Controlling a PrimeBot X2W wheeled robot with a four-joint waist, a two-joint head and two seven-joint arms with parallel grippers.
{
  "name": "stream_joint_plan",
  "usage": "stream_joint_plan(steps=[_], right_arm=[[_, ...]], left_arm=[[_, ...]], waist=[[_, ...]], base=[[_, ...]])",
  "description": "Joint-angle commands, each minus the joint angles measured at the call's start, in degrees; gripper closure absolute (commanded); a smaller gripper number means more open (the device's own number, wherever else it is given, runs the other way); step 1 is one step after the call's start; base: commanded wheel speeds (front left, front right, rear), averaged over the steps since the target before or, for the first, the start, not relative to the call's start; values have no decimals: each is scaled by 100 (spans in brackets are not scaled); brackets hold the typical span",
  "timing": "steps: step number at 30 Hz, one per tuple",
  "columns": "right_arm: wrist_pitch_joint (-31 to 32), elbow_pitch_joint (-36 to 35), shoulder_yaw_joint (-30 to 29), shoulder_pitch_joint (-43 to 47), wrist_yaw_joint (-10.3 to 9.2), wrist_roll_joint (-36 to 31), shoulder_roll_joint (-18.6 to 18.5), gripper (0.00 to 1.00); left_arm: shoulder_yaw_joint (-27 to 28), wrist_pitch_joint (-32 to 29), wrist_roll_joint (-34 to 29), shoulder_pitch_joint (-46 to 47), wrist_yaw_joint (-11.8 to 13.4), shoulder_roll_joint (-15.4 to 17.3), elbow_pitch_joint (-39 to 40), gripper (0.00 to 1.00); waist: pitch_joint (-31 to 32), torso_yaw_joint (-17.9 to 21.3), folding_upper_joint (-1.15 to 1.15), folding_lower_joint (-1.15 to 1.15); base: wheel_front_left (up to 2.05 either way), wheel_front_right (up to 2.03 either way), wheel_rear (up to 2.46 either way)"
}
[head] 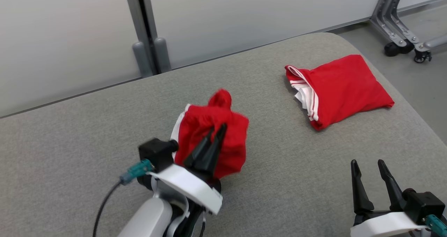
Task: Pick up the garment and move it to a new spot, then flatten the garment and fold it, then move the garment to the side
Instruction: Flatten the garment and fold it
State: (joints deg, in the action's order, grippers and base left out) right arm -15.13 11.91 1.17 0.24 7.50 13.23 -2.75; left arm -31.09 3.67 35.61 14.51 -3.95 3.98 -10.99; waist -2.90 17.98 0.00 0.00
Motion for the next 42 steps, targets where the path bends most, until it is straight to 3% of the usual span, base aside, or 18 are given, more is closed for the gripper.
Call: stream_joint_plan(steps=[1,6,12,15,19,27,29,30,31,32,37,42], right_arm=[[0,15,35,-70,-1,50,-33,0],[0,7,51,-43,-1,114,-31,0],[0,11,-16,-1,-1,164,-31,0],[0,10,-62,-8,-1,136,-28,0],[1,-9,-111,-99,-1,125,-31,0],[0,-21,-159,-93,-1,-47,-30,0],[0,-14,-160,-102,-1,-105,-31,0],[0,-14,-155,-114,-1,-112,-30,0],[0,-24,-167,-124,-1,-129,-33,0],[0,-26,-161,-134,-1,-141,-32,0],[0,13,-128,-143,-1,-179,-33,0],[0,28,-151,19,-1,-187,-31,0]], left_arm=[[140,174,249,209,127,-45,150,100],[194,674,919,611,492,-87,565,100],[632,1141,2269,550,1322,-86,866,100],[1028,1149,2273,260,1559,-93,814,100],[1490,1147,2386,-272,1596,-92,500,100],[2029,1148,2418,-835,1305,-102,-429,100],[2048,1149,2546,-842,1291,-92,-587,78],[2014,1148,2548,-808,1260,-97,-642,56],[1976,1148,2534,-758,1246,-100,-682,18],[1936,1148,2483,-714,1235,-98,-713,0],[1759,1148,1983,-717,1280,-99,-709,0],[1831,1149,968,-1133,1213,-93,-398,0]], waist=[[36,110,0,0],[37,249,0,0],[-25,180,0,0],[-66,14,0,0],[-160,-257,0,0],[-251,-885,0,0],[-249,-1020,0,0],[-246,-1076,0,0],[-238,-1135,0,0],[-232,-1185,0,0],[-131,-1355,0,0],[87,-1407,0,0]], base=[[0,0,0],[0,0,0],[0,0,0],[0,0,0],[0,0,0],[0,0,0],[0,0,0],[0,0,0],[0,0,0],[0,0,0],[0,0,0],[0,0,0]])
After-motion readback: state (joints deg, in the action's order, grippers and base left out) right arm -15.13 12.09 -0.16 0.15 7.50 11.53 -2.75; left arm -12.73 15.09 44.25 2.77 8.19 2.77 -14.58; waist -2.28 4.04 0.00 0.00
